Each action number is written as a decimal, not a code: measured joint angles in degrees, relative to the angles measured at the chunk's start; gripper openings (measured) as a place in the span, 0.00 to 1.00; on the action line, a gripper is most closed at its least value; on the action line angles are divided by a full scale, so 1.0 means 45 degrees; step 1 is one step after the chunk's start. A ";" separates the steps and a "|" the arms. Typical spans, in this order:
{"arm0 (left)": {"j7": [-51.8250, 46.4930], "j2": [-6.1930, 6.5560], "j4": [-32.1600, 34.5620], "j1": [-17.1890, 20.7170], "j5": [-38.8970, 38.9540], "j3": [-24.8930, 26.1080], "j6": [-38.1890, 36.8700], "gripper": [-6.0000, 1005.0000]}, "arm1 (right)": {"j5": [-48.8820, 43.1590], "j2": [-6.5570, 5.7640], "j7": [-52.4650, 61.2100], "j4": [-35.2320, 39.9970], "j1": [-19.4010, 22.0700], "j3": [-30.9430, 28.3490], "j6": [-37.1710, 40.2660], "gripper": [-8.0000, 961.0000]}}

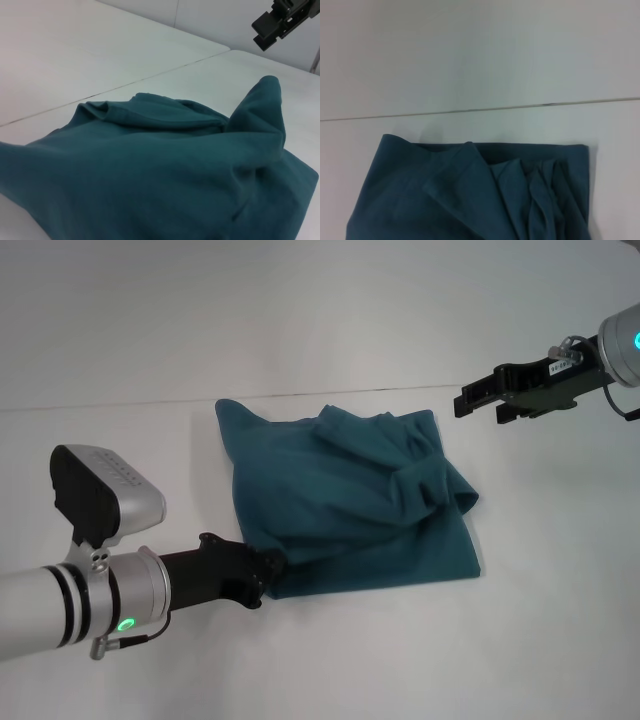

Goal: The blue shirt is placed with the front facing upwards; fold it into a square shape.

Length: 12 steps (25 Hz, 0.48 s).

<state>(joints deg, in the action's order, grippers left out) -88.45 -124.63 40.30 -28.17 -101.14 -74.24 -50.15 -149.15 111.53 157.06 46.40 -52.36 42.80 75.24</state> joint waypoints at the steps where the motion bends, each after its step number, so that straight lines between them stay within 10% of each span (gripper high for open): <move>1: -0.0010 0.0000 0.0007 0.0015 0.0006 0.0026 -0.0032 0.02 | 0.0000 -0.0003 0.0001 0.0002 0.0008 0.0000 0.0000 0.74; 12: -0.0028 0.0000 0.0594 0.0845 -0.0017 0.1411 -0.1226 0.02 | 0.0000 -0.0038 0.0000 0.0003 0.0107 0.0001 0.0016 0.74</move>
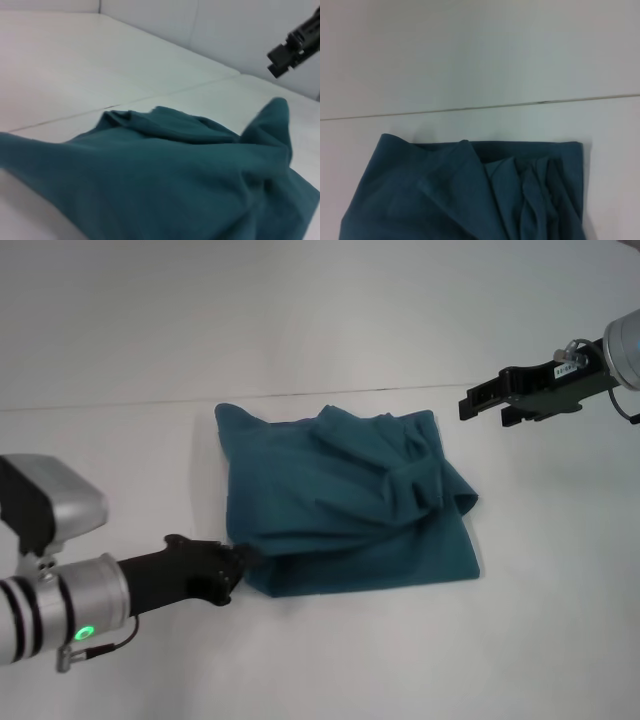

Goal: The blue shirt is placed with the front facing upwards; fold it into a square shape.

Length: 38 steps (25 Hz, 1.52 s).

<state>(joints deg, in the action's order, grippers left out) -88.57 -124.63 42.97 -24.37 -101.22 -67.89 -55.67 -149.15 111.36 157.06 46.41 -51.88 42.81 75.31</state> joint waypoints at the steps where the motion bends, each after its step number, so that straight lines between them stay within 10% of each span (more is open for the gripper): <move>1: 0.0010 0.0000 0.0001 0.0064 -0.0045 0.0169 -0.0075 0.02 | 0.0000 0.0000 0.0000 0.0000 0.0003 0.0000 0.0002 0.74; 22: 0.0210 0.0029 -0.0231 0.0434 -0.0853 0.1376 -0.0927 0.06 | 0.0001 -0.0002 0.0002 0.0038 -0.0034 -0.0001 0.0002 0.74; 30: 0.0091 0.0158 -0.0129 0.0453 -0.0808 0.4571 -0.4044 0.07 | 0.0000 -0.0001 -0.0001 0.0032 -0.0026 -0.0001 0.0002 0.74; 38: -0.4377 0.0607 -0.0041 0.0033 -0.0976 0.5729 -0.5021 0.35 | 0.0000 -0.0001 -0.0018 0.0056 -0.0061 -0.0001 0.0047 0.74</move>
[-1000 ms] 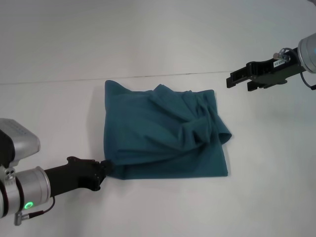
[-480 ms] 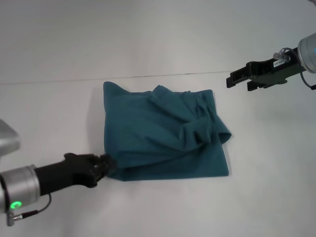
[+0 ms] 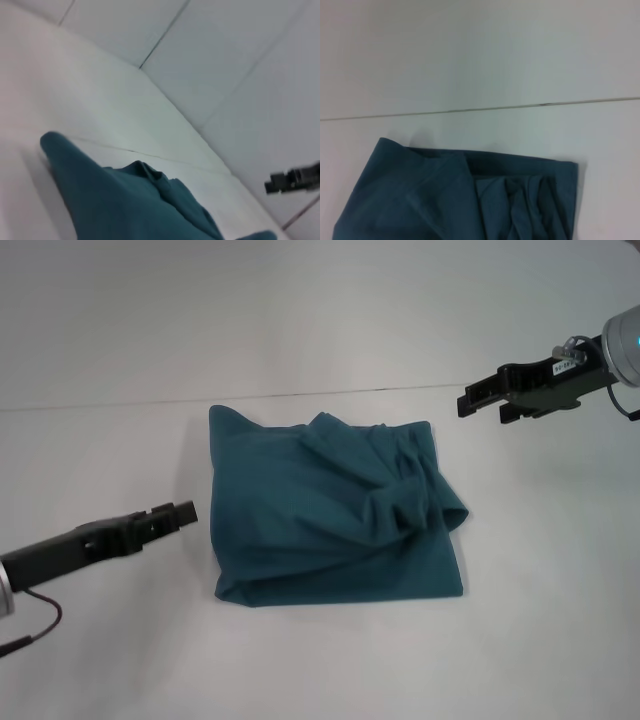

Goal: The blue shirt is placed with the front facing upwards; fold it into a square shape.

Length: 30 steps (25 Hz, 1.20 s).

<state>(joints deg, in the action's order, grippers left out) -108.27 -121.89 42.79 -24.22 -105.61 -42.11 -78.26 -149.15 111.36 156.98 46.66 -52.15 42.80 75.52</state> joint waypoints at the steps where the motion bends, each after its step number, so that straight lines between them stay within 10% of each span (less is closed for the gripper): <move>1: 0.0000 0.0000 0.0000 0.0000 0.0000 0.0000 0.0000 0.37 | 0.0001 0.0004 -0.0056 0.0012 -0.0018 0.0002 0.0044 0.74; 16: -0.5519 0.0631 0.0158 -0.0681 -0.0146 0.2379 -0.1291 0.76 | 0.0001 0.0270 -0.1212 -0.0340 -0.0308 0.0473 0.1623 0.74; 30: -0.5762 0.0662 0.0119 -0.0453 -0.0204 0.3247 -0.1005 0.80 | 0.0858 0.0747 -0.1100 -0.1620 -0.0588 0.0581 0.0378 0.74</move>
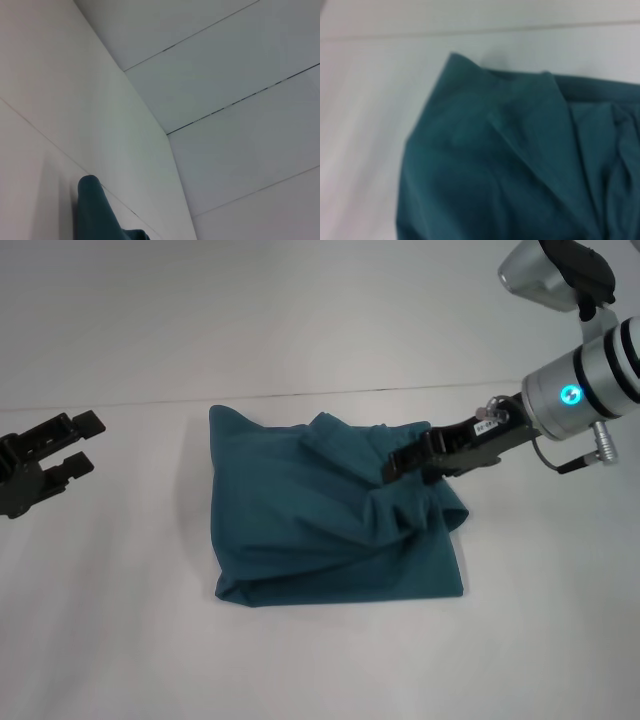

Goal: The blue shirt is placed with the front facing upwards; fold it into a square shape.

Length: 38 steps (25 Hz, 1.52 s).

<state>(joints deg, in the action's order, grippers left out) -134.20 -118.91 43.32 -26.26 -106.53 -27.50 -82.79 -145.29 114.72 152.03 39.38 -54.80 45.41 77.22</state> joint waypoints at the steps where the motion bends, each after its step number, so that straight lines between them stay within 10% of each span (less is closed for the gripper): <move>1: 0.0004 -0.0002 0.0000 0.0004 0.0000 0.0001 0.0000 0.80 | 0.0100 0.0030 0.0000 -0.0030 0.0022 0.0023 -0.0118 0.74; 27: 0.0268 -0.0152 -0.0096 0.0114 0.0004 -0.0071 0.0497 0.80 | 0.0252 0.0052 0.0292 -0.1310 -0.0045 -0.0013 -0.0885 0.74; 38: 0.0336 -0.0204 -0.0118 0.0109 0.0001 -0.0081 0.0672 0.80 | 0.0373 0.0044 0.0433 -0.1415 -0.0065 -0.0008 -0.0996 0.35</move>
<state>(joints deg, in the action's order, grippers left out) -132.68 -119.83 42.79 -25.77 -106.52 -27.86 -79.76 -143.61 114.92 153.98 33.01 -55.09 45.38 72.74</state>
